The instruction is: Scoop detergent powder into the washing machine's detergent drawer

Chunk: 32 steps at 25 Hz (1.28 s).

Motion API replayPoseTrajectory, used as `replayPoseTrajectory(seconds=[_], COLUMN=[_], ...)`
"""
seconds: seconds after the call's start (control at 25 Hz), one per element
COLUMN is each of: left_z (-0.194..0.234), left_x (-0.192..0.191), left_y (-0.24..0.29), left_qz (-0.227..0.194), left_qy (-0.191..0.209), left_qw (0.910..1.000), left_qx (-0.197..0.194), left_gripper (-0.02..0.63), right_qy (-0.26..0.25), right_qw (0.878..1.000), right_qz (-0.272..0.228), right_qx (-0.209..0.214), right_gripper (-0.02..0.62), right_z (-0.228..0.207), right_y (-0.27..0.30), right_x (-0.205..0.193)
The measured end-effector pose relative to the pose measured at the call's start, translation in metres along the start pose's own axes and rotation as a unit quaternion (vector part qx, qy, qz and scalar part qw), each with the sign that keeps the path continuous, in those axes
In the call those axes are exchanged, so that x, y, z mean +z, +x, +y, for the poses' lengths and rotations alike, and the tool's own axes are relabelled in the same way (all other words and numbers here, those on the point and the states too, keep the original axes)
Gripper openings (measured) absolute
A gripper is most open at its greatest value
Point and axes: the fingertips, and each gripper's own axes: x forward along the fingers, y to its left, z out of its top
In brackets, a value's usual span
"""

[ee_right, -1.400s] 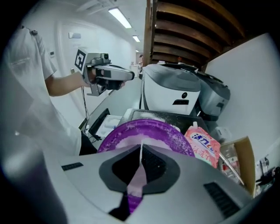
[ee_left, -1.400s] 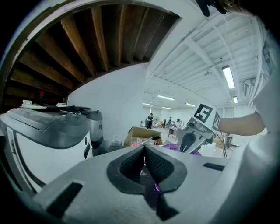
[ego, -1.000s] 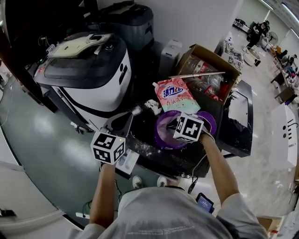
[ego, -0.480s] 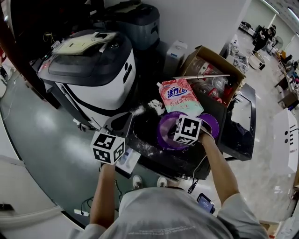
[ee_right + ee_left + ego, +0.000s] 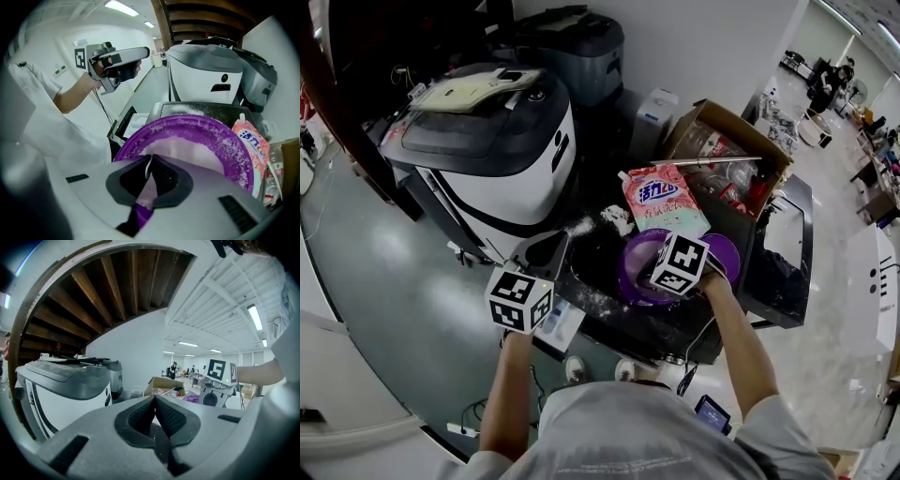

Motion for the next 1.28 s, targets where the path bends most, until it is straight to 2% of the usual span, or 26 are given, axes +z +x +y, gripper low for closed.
replayPoseTrajectory(seconds=[0.4, 0.68, 0.88, 1.08, 1.28], left_z=[-0.011, -0.021, -0.033, -0.039, -0.042], left_x=[0.006, 0.007, 0.006, 0.004, 0.001], left_y=[0.006, 0.018, 0.028, 0.036, 0.038], left_qz=[-0.001, -0.002, -0.001, 0.0, 0.002], left_qy=[0.007, 0.007, 0.007, 0.008, 0.004], left_qw=[0.9997, 0.9988, 0.9972, 0.9949, 0.9928], left_qx=[-0.021, -0.047, -0.075, -0.1, -0.12], left_gripper=[0.009, 0.009, 0.009, 0.009, 0.009], right_qy=[0.049, 0.072, 0.115, 0.173, 0.248], right_qw=[0.998, 0.996, 0.99, 0.974, 0.939], right_qz=[-0.028, -0.05, -0.079, -0.141, -0.231], right_qx=[0.041, 0.034, 0.025, -0.026, -0.063], right_gripper=[0.018, 0.014, 0.014, 0.014, 0.014], right_z=[0.01, 0.011, 0.008, -0.006, -0.015], right_y=[-0.011, -0.033, -0.041, -0.059, -0.082], right_x=[-0.002, 0.004, -0.003, -0.016, -0.025])
